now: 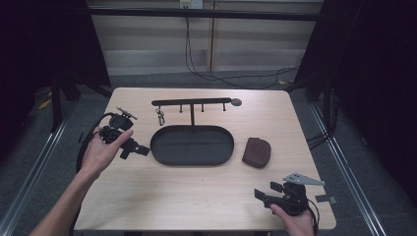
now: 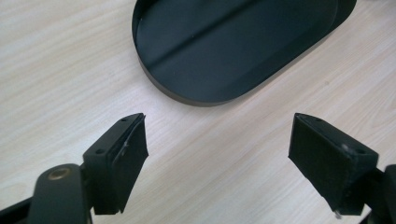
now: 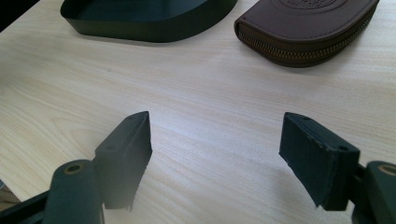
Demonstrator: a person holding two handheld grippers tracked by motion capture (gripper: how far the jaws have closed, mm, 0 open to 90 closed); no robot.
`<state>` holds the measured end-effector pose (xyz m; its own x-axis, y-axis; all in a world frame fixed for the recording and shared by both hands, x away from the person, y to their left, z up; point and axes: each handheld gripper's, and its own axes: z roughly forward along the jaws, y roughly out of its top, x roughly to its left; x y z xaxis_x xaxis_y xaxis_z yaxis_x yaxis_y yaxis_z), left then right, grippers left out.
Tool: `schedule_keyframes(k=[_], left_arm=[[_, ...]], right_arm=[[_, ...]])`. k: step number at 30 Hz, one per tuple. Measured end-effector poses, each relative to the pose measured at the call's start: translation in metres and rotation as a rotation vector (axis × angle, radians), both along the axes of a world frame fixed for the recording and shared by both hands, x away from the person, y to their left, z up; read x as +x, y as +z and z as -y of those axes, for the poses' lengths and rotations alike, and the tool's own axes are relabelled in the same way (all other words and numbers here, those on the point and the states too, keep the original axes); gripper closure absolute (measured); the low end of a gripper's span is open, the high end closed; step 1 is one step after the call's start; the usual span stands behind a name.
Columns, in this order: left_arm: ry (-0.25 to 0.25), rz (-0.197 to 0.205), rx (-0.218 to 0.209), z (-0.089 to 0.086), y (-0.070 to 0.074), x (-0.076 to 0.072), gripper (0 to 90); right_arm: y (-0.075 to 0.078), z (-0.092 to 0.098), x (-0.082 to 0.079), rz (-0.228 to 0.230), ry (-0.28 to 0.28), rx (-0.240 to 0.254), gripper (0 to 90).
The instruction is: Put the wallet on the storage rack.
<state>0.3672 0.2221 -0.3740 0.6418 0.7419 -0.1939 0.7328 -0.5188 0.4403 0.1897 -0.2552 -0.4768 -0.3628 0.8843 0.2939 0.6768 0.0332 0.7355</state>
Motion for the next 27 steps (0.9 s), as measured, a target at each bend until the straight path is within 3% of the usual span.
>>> schedule_keyframes(k=[1,4,9,14,15,20,22,24,27], left_arm=[[0.024,0.007,-0.022,-0.005,-0.006,-0.004,20.3],[0.034,0.027,-0.042,-0.012,-0.011,-0.010,20.4],[0.018,0.081,-0.064,-0.023,-0.020,-0.026,20.4],[0.028,0.123,-0.120,-0.031,-0.029,-0.046,22.5],[0.034,0.124,-0.155,-0.034,-0.033,-0.054,22.7],[0.036,0.121,-0.172,-0.037,-0.048,-0.068,23.8],[0.039,0.108,-0.207,-0.040,-0.058,-0.078,24.7],[0.024,0.103,-0.190,-0.040,-0.070,-0.088,26.1],[0.027,0.121,-0.213,-0.042,-0.075,-0.096,25.7]], right_arm=[[0.000,0.000,0.000,-0.003,0.003,0.001,24.5],[0.000,0.001,0.001,-0.010,0.003,0.009,24.0],[0.000,0.003,0.004,-0.027,-0.004,0.018,23.5],[0.002,0.005,0.008,-0.054,0.000,0.050,21.4],[0.004,0.006,0.008,-0.045,-0.007,0.062,21.7],[0.007,0.010,0.010,-0.046,-0.012,0.061,25.5],[0.008,0.012,0.011,-0.050,-0.023,0.056,25.4],[0.011,0.015,0.015,-0.058,-0.029,0.044,23.5],[0.015,0.017,0.020,-0.067,-0.026,0.037,20.1]])
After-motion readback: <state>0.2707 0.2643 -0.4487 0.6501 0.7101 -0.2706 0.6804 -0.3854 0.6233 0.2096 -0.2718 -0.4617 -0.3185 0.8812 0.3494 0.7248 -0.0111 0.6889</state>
